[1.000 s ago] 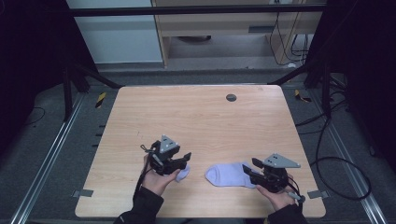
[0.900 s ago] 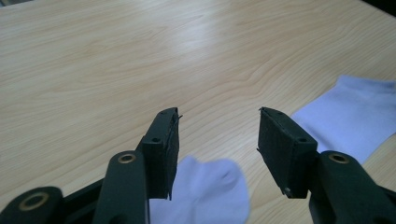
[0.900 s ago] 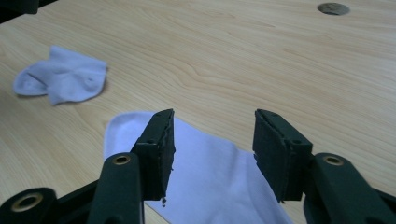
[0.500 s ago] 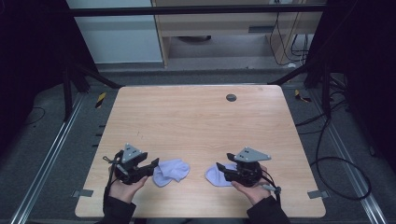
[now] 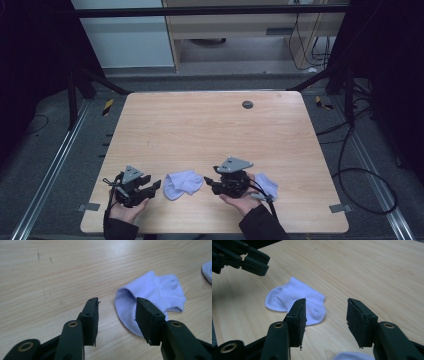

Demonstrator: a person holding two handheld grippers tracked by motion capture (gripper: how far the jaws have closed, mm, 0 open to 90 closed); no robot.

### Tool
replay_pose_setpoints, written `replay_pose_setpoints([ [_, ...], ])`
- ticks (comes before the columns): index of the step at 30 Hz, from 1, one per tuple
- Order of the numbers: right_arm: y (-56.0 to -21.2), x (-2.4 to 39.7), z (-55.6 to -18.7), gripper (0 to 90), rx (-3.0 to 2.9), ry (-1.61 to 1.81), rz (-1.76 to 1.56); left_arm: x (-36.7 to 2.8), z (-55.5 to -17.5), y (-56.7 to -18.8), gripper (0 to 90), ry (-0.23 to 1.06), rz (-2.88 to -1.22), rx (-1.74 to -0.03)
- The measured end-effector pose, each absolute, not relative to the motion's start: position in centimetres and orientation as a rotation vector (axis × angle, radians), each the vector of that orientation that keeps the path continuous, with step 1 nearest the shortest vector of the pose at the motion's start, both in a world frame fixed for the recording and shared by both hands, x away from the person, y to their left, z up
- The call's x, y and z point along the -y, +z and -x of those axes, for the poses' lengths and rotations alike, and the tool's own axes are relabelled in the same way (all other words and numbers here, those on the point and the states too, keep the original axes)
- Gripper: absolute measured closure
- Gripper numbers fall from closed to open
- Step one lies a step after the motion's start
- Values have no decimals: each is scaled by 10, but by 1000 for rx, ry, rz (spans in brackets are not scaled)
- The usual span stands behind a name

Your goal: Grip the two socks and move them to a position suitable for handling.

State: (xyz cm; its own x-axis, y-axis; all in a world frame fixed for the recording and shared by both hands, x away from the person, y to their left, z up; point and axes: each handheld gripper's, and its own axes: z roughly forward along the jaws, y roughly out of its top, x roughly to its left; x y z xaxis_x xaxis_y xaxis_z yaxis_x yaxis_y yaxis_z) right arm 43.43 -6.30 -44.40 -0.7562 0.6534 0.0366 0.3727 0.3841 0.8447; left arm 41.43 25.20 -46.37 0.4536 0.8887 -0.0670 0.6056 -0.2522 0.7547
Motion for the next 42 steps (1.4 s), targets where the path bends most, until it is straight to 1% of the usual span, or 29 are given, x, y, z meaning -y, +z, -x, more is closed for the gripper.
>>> replay_pose_setpoints([
  [12,-475,11,-436,605,-2504,1194,-800,-234,-414,-480,603,452,-2052,-1230],
  [21,-492,-8,-438,658,-2577,1116,-768,-231,-417,-489,691,401,-2082,-1238],
  [23,-494,-11,-438,692,-2583,1104,-770,-230,-417,-489,717,396,-2088,-1239],
  [28,-497,-14,-439,811,-2586,1079,-772,-228,-419,-491,799,379,-2094,-1244],
  [30,-496,-14,-438,844,-2589,1083,-783,-228,-419,-491,832,377,-2096,-1247],
  [32,-493,-13,-439,854,-2584,1114,-796,-228,-419,-491,853,371,-2098,-1248],
  [37,-478,-6,-442,860,-2518,1248,-842,-229,-420,-490,864,363,-2103,-1241],
  [42,-462,-2,-455,859,-2436,1319,-911,-229,-420,-489,866,361,-2106,-1230],
])
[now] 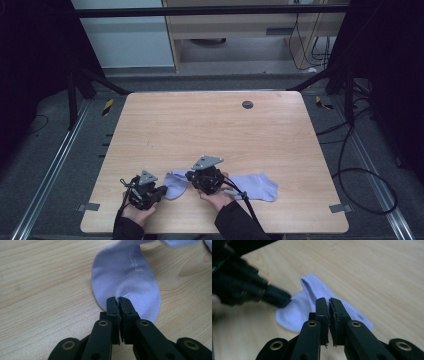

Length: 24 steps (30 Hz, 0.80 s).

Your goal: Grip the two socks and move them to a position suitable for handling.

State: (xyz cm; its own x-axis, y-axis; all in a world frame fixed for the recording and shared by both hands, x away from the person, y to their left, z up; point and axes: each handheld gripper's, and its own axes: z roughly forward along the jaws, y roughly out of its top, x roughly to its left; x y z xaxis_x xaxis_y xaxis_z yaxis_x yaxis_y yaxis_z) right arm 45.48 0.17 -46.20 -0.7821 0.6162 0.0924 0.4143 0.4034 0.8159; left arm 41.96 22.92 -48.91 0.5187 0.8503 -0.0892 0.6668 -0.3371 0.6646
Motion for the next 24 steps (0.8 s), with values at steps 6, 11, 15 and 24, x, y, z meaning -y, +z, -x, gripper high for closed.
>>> replay_pose_setpoints([
  [6,-460,-8,-477,857,-2375,1310,-967,-230,-420,-489,866,360,-2114,-1221],
  [11,-468,-15,-496,855,-2332,1272,-1033,-230,-420,-489,866,361,-2112,-1222],
  [15,-471,-18,-511,826,-2307,1227,-1068,-230,-420,-488,859,369,-2107,-1228],
  [24,-470,-5,-524,687,-2272,1180,-1052,-241,-416,-481,741,393,-2024,-1292],
])
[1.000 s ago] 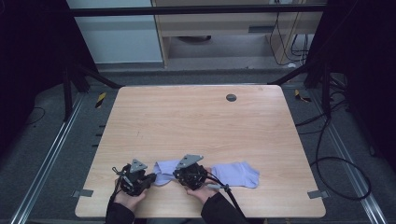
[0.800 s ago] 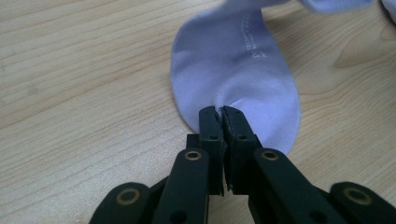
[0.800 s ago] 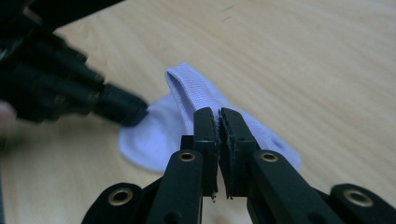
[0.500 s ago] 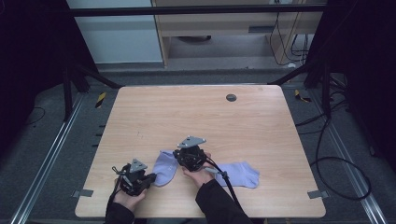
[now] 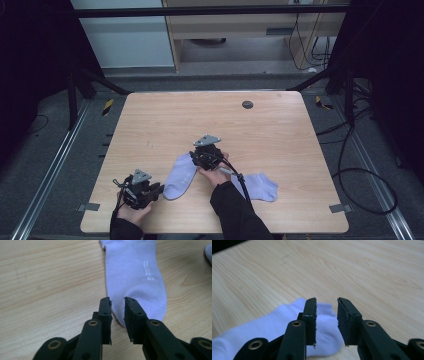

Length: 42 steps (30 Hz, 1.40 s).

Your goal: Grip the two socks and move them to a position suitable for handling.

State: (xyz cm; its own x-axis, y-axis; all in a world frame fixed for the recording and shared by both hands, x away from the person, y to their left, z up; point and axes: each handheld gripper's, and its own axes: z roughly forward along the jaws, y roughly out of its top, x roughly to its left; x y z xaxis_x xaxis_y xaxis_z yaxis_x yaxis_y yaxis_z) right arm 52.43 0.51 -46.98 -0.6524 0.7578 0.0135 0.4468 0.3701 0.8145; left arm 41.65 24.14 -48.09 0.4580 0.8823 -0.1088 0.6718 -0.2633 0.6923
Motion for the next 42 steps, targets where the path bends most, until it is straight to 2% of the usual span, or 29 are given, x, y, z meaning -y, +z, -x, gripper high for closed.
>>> replay_pose_setpoints([
  [6,-487,-2,-532,687,-2318,1100,-1071,-239,-416,-484,671,387,-2032,-1317],
  [9,-493,-3,-535,694,-2329,1079,-1083,-236,-416,-486,670,382,-2042,-1319],
  [15,-499,-3,-539,741,-2340,1037,-1110,-233,-418,-489,715,374,-2067,-1326],
  [21,-499,-3,-539,879,-2362,1041,-1141,-230,-420,-490,833,360,-2082,-1328],
  [24,-496,-3,-537,886,-2368,1057,-1148,-230,-420,-488,871,360,-2084,-1318],
  [32,-470,5,-514,886,-2321,1178,-1071,-242,-425,-474,877,430,-2046,-1309],
  [38,-464,10,-489,883,-2310,1185,-1056,-252,-436,-470,876,485,-2052,-1313],
  [42,-464,11,-476,882,-2316,1181,-1052,-256,-443,-472,876,477,-2081,-1323],
])
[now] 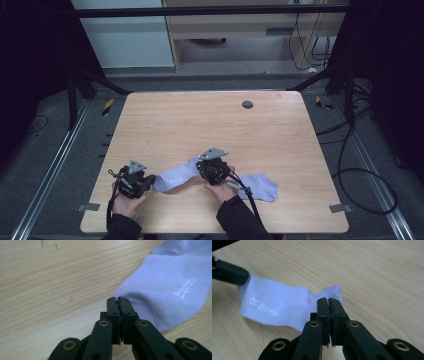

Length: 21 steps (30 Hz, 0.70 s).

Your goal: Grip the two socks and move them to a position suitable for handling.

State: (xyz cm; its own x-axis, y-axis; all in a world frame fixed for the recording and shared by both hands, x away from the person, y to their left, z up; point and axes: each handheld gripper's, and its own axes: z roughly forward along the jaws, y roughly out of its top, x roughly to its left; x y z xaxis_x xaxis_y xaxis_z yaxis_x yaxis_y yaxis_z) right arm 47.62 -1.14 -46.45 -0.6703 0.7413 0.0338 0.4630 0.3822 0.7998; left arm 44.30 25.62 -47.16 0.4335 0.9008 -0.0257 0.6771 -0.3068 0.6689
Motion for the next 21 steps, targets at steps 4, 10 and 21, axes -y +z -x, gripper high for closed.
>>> replay_pose_setpoints([
  [4,-471,10,-462,879,-2323,1161,-1063,-257,-449,-475,875,474,-2122,-1319],
  [10,-489,9,-452,859,-2358,1108,-1109,-255,-454,-479,860,458,-2163,-1303],
  [21,-483,22,-446,676,-2348,1126,-1116,-262,-445,-462,630,461,-2054,-1321],
])
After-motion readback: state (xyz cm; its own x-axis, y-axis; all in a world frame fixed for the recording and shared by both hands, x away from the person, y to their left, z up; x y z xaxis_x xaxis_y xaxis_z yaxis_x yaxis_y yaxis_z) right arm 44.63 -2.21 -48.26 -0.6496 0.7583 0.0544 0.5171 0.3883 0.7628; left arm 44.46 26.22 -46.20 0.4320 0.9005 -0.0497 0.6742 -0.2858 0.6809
